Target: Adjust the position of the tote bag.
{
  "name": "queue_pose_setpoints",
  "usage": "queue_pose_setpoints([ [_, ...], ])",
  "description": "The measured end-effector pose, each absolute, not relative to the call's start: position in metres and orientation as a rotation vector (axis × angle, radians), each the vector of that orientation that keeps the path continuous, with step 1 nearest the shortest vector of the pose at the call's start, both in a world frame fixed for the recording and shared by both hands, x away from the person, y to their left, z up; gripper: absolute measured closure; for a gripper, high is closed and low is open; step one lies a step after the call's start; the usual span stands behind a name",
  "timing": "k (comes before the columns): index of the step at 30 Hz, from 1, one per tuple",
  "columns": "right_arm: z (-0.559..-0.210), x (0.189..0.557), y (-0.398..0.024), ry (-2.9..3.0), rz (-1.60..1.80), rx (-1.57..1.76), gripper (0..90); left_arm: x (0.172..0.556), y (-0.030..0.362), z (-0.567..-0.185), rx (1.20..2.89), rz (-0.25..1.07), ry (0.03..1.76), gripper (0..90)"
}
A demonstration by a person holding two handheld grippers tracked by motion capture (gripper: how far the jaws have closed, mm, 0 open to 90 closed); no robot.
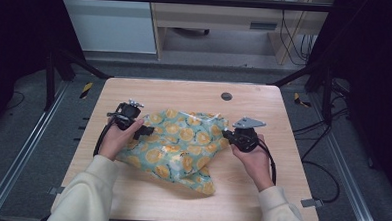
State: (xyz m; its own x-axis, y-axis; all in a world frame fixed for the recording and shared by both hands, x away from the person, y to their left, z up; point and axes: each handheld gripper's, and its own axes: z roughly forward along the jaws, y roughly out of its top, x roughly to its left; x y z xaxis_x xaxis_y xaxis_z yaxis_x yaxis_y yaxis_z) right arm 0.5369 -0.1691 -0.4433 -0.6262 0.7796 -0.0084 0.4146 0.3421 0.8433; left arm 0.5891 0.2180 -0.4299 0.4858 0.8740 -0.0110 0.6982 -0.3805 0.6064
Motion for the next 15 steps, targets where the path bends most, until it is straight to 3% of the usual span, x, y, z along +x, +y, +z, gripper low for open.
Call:
queue_pose_setpoints([
  [7,-0.4457,0.5381,-0.1688,2.204,1.194,1.059,90.0,0.5885,0.2204,-0.4344,2.188,0.394,1.331,6.6],
  [12,-0.4460,0.5379,-0.1681,2.207,1.194,1.058,90.0,0.5905,0.2227,-0.4397,2.192,0.372,1.360,10.4],
  [15,-0.4461,0.5383,-0.1685,2.207,1.197,1.062,90.0,0.5909,0.2220,-0.4422,2.196,0.362,1.369,17.3],
])
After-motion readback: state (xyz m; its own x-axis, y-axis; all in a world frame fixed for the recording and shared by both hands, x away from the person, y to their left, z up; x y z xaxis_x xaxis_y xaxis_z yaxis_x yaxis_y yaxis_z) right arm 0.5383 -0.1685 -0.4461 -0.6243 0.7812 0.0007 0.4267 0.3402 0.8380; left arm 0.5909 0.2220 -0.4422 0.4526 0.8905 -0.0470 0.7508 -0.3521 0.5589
